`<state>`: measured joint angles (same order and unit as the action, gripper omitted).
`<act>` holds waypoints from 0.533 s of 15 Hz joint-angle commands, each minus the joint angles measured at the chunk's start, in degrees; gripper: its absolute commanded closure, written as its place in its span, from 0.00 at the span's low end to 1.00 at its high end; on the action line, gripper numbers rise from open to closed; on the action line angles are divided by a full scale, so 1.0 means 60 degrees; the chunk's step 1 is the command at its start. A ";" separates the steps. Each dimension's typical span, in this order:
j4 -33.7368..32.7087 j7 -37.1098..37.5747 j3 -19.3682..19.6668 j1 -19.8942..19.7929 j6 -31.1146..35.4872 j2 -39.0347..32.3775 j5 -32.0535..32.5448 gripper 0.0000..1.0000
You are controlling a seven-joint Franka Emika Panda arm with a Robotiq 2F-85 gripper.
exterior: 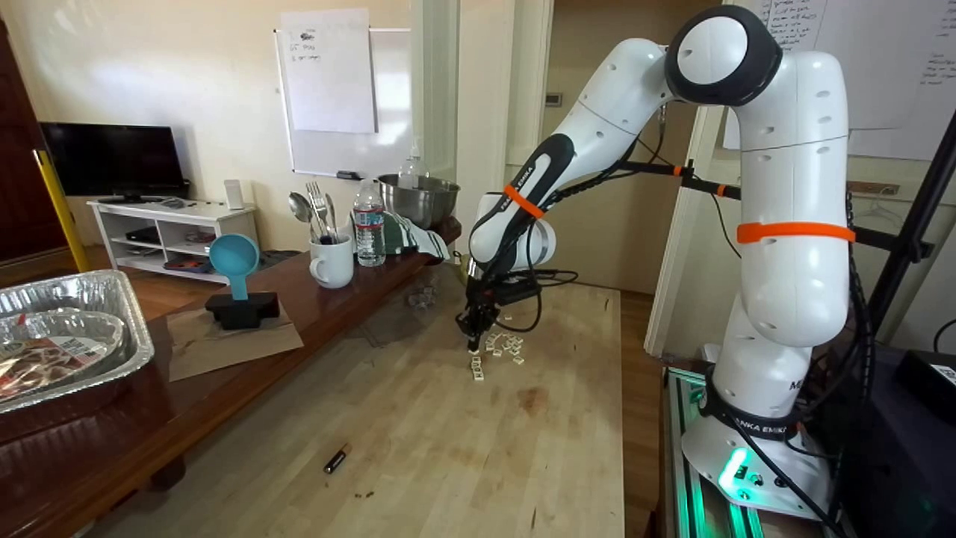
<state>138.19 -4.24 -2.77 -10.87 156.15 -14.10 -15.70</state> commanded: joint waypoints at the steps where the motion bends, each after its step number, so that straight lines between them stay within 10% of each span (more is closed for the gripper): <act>1: 0.0049 0.1276 0.0252 0.0427 -0.0248 -0.0216 -0.0377 1.00; 8: 0.0096 0.3201 0.0492 0.0698 -0.0422 -0.0149 -0.0820 1.00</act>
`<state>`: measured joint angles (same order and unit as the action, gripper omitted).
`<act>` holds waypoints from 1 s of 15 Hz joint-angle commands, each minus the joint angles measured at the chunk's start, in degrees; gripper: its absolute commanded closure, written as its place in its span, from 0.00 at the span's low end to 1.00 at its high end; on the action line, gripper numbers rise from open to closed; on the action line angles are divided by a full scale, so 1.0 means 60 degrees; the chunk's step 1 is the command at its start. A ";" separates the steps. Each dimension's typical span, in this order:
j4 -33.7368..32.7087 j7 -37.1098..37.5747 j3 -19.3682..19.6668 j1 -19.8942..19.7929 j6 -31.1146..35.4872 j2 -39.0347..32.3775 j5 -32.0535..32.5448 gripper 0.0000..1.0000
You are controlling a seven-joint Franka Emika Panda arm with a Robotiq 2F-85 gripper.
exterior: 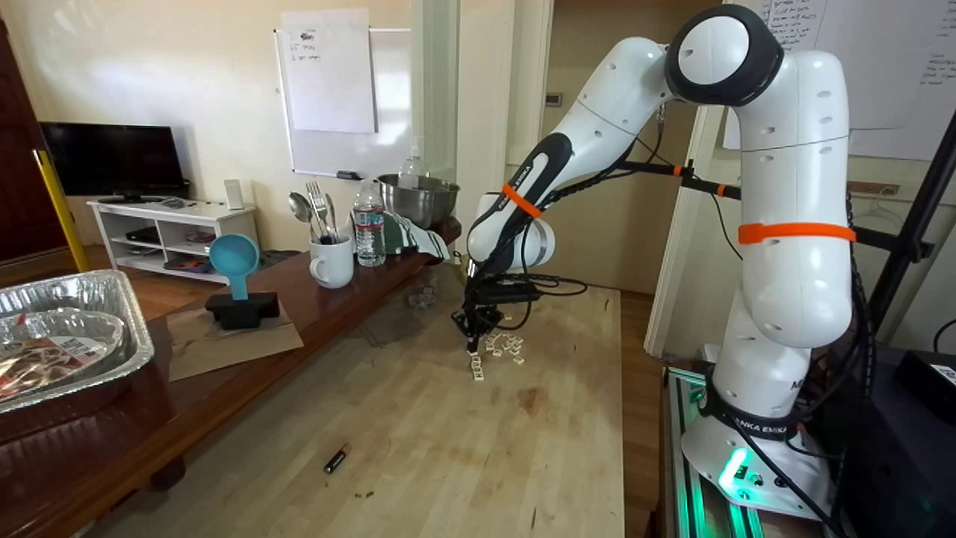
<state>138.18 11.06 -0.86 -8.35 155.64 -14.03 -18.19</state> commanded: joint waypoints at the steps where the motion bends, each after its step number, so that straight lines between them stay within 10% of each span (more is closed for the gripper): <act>1: 0.0105 0.0801 0.0189 0.0293 -0.0435 -0.0138 -0.0467 1.00; 15: 0.0143 0.2626 0.0444 0.0468 -0.0653 -0.0037 -0.1198 1.00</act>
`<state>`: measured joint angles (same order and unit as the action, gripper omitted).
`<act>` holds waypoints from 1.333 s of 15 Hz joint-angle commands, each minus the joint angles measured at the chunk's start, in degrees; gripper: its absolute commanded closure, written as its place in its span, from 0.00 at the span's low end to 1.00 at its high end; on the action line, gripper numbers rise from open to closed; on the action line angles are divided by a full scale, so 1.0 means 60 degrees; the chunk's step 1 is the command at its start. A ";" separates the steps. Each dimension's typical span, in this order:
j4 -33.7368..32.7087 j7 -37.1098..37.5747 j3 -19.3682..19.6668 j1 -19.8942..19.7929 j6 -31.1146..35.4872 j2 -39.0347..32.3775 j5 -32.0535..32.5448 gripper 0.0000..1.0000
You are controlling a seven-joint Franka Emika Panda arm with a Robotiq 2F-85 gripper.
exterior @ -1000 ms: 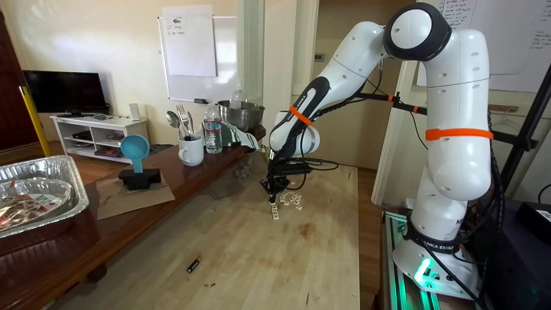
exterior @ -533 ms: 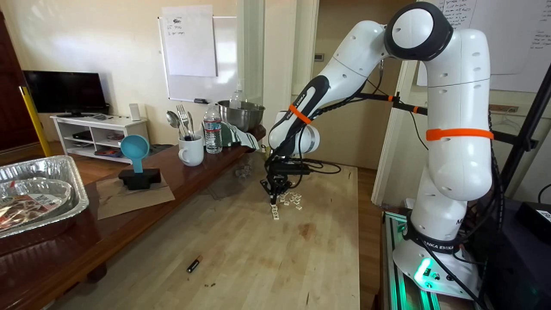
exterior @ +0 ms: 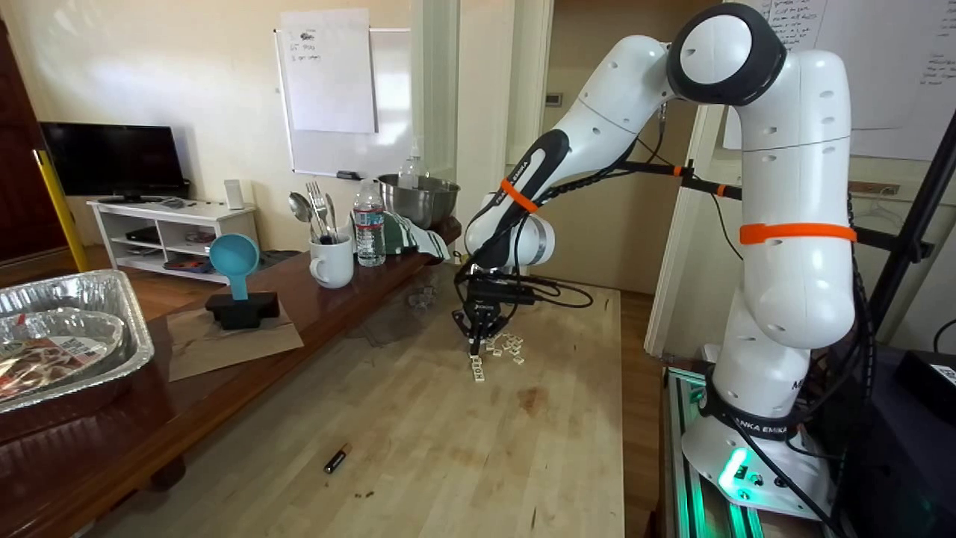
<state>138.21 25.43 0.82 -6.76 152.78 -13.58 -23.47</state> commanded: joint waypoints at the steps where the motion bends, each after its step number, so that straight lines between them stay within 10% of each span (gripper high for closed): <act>1: 0.0171 0.0226 0.0177 0.0206 -0.0158 -0.0049 -0.0304 1.00; 20: 0.1006 0.0021 0.0745 0.0500 0.0404 0.0898 0.2073 1.00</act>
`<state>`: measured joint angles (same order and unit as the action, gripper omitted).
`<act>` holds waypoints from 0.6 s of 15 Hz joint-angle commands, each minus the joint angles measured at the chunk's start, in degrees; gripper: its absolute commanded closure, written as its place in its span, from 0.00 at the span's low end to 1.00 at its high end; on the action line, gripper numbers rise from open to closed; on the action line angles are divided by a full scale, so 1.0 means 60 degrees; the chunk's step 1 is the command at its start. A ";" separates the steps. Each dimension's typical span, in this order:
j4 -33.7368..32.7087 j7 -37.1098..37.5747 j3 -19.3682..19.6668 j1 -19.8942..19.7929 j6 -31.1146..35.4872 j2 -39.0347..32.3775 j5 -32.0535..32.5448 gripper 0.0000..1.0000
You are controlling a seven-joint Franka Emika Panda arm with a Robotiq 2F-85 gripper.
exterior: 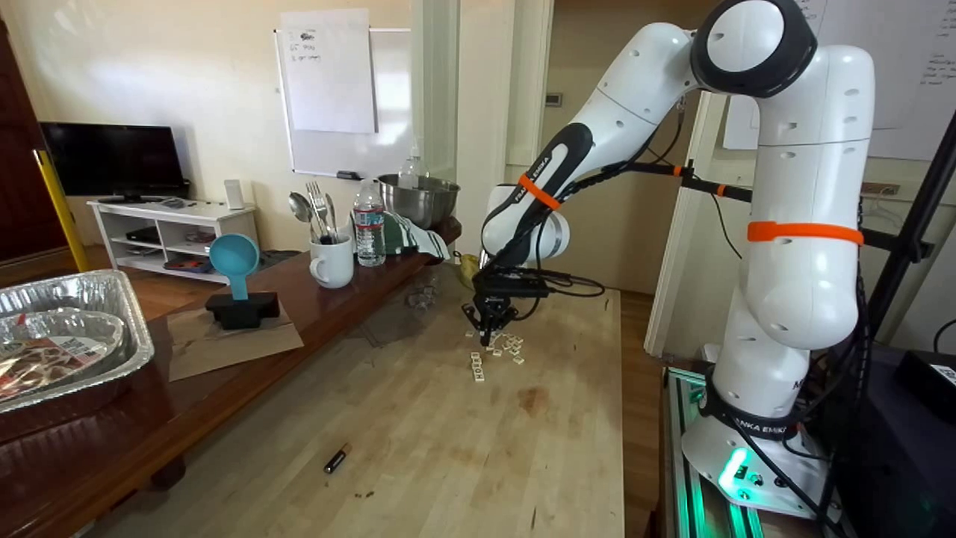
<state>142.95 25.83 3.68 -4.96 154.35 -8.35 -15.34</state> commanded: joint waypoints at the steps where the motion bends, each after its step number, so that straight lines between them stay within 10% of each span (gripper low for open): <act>1: 0.0208 -0.0030 0.0322 0.0214 0.0203 -0.0031 0.1001 1.00; 9: 0.0220 -0.0607 0.0302 0.0254 0.0150 -0.0228 0.1656 1.00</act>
<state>143.41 23.35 4.73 -4.53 154.35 -9.12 -7.19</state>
